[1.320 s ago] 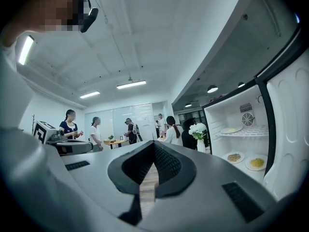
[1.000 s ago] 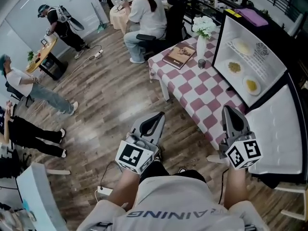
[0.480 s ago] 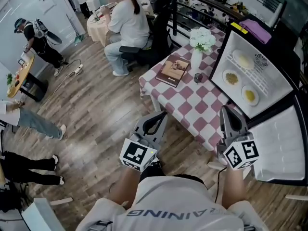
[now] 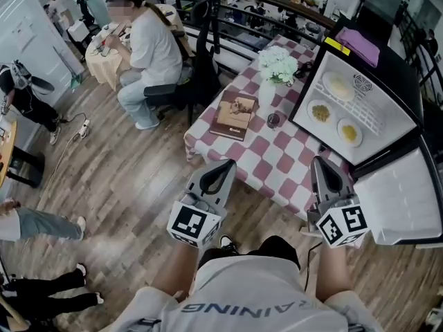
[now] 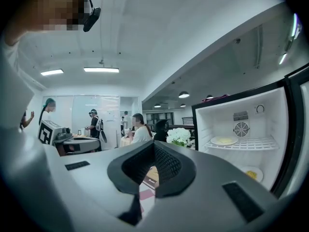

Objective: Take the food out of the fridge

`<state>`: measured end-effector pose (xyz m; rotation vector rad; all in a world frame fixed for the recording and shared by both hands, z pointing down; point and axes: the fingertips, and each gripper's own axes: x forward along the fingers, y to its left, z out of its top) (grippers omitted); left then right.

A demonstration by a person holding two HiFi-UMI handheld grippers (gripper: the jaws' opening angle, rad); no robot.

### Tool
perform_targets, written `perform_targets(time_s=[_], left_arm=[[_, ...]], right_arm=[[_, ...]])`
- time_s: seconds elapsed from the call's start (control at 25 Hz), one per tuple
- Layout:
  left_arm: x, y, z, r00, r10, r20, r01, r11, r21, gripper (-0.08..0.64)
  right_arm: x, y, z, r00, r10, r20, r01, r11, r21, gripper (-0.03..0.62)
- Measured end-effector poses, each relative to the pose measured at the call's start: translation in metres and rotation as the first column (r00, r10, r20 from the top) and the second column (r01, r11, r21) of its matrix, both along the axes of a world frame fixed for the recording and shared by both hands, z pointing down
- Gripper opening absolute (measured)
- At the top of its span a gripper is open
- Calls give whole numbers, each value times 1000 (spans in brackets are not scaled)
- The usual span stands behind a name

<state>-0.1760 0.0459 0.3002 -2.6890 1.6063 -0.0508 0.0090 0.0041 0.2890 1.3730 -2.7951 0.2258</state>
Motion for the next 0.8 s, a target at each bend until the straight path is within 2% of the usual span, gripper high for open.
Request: perform_targets(time_s=[0.16,0.32,0.52,0.64,0.8], left_arm=[[17,-25,1,998,69,-14,-69,998,-4,8],[52,-51,10,991,133,-14,-133,991,-23,9],[104,-87,17,983,182,19,-182,983,-37,8],[128,-116,12,982,182,40,-181,983,-33,9],[167,-136,11,968,239,77,-236,971,-41,9]], right_arm=[[25,-13,1,997,80,-8,-80,997,-7,20],[56,-26,7,990,142,11,-142,990,-20,20],[103,-58,23,980,187,67,-185,982,-37,20],[130,-81,30,975,204,90,-200,978,-50,20],[148,-99,43,972,215,97,-208,975,-77,20]])
